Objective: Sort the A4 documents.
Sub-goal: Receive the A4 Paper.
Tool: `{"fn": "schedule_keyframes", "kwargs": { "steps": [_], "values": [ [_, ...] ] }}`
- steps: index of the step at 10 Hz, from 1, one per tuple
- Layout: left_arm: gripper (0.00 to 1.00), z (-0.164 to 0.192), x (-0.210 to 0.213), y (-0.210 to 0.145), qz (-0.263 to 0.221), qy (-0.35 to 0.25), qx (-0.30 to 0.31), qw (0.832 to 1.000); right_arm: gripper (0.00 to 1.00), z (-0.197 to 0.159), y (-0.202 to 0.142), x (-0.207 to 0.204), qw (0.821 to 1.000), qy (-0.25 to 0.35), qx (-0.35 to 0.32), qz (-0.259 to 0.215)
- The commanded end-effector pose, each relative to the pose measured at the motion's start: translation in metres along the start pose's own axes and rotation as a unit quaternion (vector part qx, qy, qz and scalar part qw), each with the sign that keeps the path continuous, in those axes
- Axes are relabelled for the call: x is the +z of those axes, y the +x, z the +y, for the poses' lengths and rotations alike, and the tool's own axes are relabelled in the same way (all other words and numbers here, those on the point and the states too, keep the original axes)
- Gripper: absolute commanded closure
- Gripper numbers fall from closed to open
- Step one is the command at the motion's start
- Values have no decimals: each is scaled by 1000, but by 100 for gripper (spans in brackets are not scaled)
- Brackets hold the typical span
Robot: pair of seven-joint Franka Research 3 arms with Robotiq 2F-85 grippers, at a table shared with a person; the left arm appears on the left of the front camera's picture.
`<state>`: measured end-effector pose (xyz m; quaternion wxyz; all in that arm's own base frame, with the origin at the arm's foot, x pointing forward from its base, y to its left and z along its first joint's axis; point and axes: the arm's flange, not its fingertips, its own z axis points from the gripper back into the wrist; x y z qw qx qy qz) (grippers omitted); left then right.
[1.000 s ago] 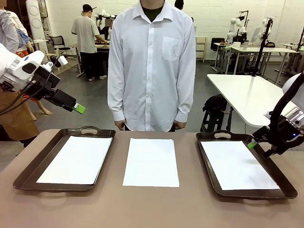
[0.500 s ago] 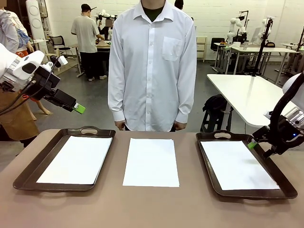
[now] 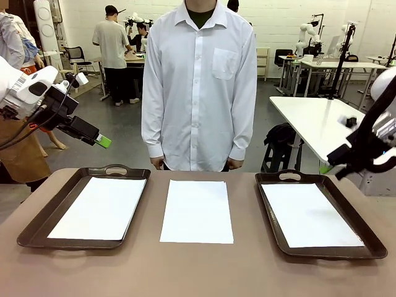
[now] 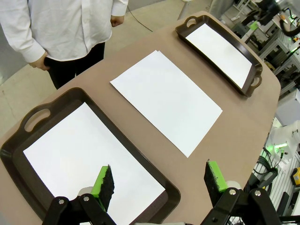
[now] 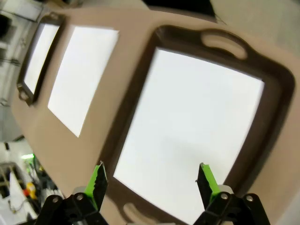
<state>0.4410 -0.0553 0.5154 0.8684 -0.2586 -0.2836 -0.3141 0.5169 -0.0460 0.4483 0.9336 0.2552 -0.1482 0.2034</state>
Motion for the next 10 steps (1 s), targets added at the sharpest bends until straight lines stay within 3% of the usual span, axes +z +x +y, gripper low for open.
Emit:
{"fn": "schedule_keyframes", "kwargs": {
  "steps": [1, 3, 5, 8, 10],
  "values": [
    [0, 0, 0, 0, -2, 0, 0, 1000, 0, 39, -21, 12, 993, 23, 99, -52],
    [0, 0, 0, 0, -2, 0, 0, 1000, 0, 77, -30, 35, 969, 49, 234, -61],
    [0, 0, 0, 0, -2, 0, 0, 1000, 0, 93, -43, 53, 951, 68, 292, -70],
    [0, 0, 0, 0, -2, 0, 0, 1000, 0, 92, -44, 76, 956, 93, 269, -73],
    [0, 0, 0, 0, -2, 0, 0, 1000, 0, 87, -40, 85, 961, 107, 253, -47]
  ]
}}
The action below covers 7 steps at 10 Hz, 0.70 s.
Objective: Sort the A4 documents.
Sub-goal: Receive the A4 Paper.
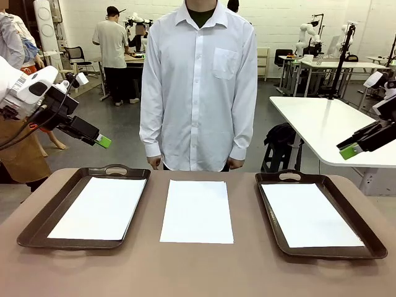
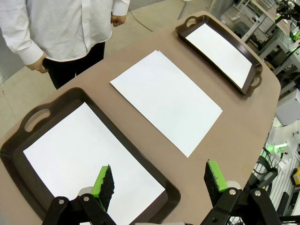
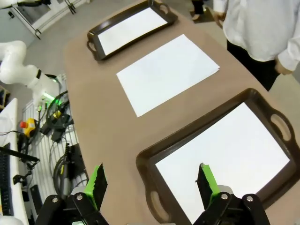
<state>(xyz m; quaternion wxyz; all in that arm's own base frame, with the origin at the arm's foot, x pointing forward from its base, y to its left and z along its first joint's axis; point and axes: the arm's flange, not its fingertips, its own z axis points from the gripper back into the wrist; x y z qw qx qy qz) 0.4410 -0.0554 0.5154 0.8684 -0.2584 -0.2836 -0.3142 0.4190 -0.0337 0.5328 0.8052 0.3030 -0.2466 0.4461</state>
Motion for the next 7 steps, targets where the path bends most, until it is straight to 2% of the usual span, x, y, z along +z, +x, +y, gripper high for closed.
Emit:
{"fn": "schedule_keyframes", "kwargs": {
  "steps": [1, 4, 5, 6, 7],
  "values": [
    [0, 0, 0, -1, -2, -1, 0, 1000, 0, -6, 8, 7, 1000, 20, -21, 7],
    [0, 0, 0, -1, -2, -1, 0, 1000, 0, -7, 8, 5, 999, 24, -24, 5],
    [0, 0, 0, -1, -2, -1, 0, 1000, 0, -10, 8, 4, 999, 14, -43, 1],
    [0, 0, 0, -1, -2, -1, 0, 1000, 0, -6, 5, 4, 1000, 20, -14, 6],
    [0, 0, 0, -1, -2, -1, 0, 1000, 0, -6, 5, 4, 1000, 20, -14, 6]
  ]
}}
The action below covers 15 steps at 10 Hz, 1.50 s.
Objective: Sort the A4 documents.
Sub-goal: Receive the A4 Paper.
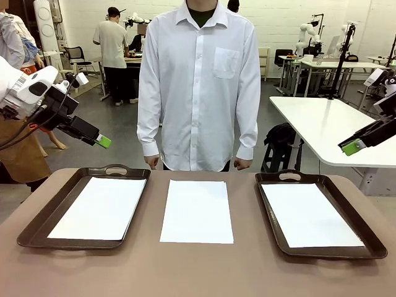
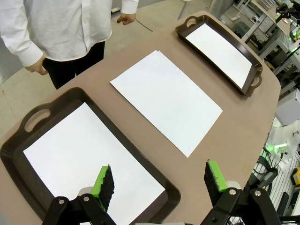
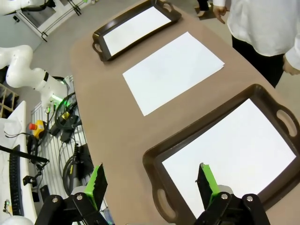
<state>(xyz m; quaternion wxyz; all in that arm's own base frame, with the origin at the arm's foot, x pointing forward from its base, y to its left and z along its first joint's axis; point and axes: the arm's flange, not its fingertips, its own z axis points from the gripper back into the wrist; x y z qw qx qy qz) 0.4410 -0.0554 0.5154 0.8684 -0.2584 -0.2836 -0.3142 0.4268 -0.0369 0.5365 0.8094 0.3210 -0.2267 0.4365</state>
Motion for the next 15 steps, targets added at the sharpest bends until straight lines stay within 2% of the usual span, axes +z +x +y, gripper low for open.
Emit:
{"fn": "schedule_keyframes", "kwargs": {
  "steps": [1, 15],
  "values": [
    [0, 0, 0, -1, -2, -1, 0, 1000, 0, 1, 0, 0, 1000, 1, 6, 0],
    [0, 0, 0, -1, -2, -1, 0, 1000, 0, 1, 0, 0, 1000, 1, 6, 0]
  ]
}}
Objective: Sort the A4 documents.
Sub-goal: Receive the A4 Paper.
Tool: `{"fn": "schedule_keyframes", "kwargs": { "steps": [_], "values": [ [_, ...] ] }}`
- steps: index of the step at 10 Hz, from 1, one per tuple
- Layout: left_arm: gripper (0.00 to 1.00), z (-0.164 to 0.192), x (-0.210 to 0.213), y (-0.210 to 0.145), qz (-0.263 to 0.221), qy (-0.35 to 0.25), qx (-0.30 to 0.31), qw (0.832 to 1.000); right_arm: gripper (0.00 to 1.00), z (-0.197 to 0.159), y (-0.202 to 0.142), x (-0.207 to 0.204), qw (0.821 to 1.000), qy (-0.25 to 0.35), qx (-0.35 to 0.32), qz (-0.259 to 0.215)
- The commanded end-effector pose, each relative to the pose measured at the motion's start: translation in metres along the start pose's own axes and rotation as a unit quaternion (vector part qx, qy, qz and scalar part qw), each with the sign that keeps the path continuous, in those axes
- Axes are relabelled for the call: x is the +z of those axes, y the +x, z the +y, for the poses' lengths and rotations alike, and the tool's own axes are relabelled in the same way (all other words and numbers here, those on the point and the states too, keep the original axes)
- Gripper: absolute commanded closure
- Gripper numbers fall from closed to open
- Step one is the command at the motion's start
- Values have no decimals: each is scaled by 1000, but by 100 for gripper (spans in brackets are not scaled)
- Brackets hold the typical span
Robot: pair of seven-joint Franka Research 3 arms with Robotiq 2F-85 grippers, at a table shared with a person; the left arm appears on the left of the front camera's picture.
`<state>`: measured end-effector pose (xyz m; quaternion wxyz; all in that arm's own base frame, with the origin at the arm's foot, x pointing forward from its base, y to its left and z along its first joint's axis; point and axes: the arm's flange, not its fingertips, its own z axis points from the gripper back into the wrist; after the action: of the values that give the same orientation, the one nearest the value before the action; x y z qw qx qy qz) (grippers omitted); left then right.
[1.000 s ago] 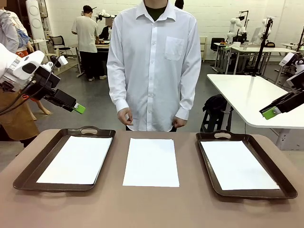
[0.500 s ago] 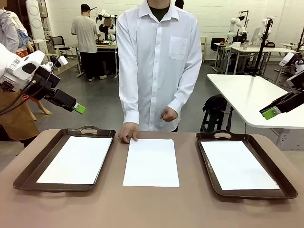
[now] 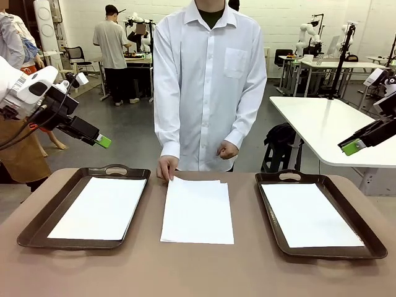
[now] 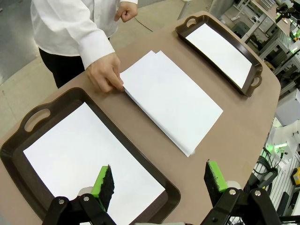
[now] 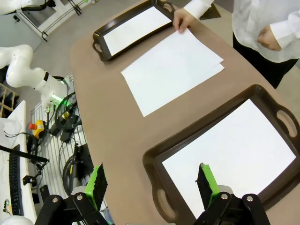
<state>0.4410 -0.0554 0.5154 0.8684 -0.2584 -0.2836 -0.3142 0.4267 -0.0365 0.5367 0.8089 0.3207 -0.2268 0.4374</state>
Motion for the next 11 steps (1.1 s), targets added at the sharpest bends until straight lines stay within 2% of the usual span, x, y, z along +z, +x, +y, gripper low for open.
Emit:
{"fn": "schedule_keyframes", "kwargs": {
  "steps": [1, 11],
  "values": [
    [0, 0, 0, -1, -2, -1, 0, 1000, 0, 1, 0, 0, 1000, 1, 5, -1],
    [0, 0, 0, -1, -2, -1, 0, 1000, 0, 1, 0, 0, 1000, 1, 5, -1]
  ]
}}
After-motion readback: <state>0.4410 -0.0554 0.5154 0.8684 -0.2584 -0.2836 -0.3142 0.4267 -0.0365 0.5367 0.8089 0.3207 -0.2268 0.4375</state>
